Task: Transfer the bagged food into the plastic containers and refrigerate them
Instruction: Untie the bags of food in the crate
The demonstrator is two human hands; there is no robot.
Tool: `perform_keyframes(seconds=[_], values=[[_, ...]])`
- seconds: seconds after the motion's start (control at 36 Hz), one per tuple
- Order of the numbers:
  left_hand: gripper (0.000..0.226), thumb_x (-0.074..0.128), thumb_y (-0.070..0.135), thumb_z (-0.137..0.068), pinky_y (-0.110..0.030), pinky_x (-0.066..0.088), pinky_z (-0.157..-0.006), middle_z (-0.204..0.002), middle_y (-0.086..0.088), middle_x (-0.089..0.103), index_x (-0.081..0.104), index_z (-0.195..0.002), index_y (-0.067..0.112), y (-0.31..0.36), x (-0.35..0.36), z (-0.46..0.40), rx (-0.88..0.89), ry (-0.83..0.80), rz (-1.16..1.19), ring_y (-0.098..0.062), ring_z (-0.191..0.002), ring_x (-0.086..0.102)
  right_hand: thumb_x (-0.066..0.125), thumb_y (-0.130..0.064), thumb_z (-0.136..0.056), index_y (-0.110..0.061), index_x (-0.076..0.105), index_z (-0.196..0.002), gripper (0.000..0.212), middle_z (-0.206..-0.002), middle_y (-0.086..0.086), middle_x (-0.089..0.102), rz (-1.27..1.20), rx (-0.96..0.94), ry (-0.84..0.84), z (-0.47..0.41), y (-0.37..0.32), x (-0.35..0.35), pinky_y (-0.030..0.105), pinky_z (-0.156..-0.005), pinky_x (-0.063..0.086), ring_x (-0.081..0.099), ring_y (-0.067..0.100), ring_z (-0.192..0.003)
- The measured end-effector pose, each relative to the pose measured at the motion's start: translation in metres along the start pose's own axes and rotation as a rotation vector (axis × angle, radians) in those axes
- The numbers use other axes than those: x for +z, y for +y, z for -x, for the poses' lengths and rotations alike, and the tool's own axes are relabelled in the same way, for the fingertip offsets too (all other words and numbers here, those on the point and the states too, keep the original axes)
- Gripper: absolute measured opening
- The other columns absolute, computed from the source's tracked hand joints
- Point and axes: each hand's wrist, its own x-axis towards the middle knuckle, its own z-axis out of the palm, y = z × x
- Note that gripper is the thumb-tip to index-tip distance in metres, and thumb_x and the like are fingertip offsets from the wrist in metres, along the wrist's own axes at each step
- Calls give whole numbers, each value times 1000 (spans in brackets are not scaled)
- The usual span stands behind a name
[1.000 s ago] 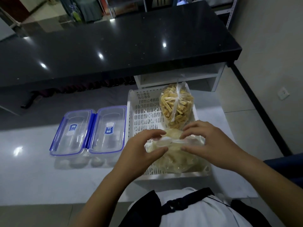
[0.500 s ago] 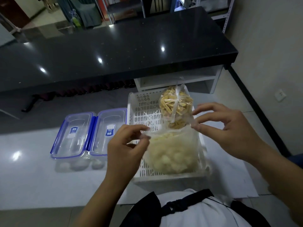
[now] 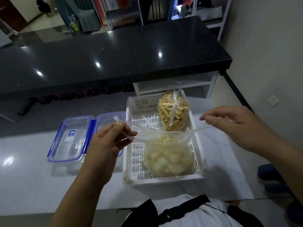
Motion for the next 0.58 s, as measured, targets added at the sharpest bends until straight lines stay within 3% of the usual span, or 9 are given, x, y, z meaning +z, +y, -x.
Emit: perform_keyframes(seconds=[0.11,0.31,0.44,0.58], values=[[31,51,24,-95,-28,60,-78,-74,-6,67,77,-78,20,5,-2,1,-26,-116,130,-21,-84,71,74,-32,-83,-32,76,-78,6,-81,-18,72,-62,84,37,1,5,-2,26,-72,44,63,-5,-78],[37,48,34,-92,-37,60,-85,-78,-6,69,79,-101,15,9,-2,6,-1,-208,183,-24,-83,71,77,-34,-75,-24,76,-64,15,-92,-11,75,-281,139,73,3,0,5,27,-81,43,66,-1,-89],[47,48,41,-89,-29,57,-64,-76,-5,66,78,-105,9,14,-4,6,-16,-252,217,-18,-67,63,74,-41,-70,-23,78,-77,20,-105,3,75,-544,109,-106,1,-1,-10,40,-93,48,70,15,-100],[50,48,44,-89,-27,52,-58,-86,-6,67,74,-117,11,12,-9,6,-39,-282,208,-16,-61,58,76,-30,-70,-26,75,-77,8,-117,-4,72,-466,21,-184,-1,-5,-25,37,-93,41,64,9,-114]])
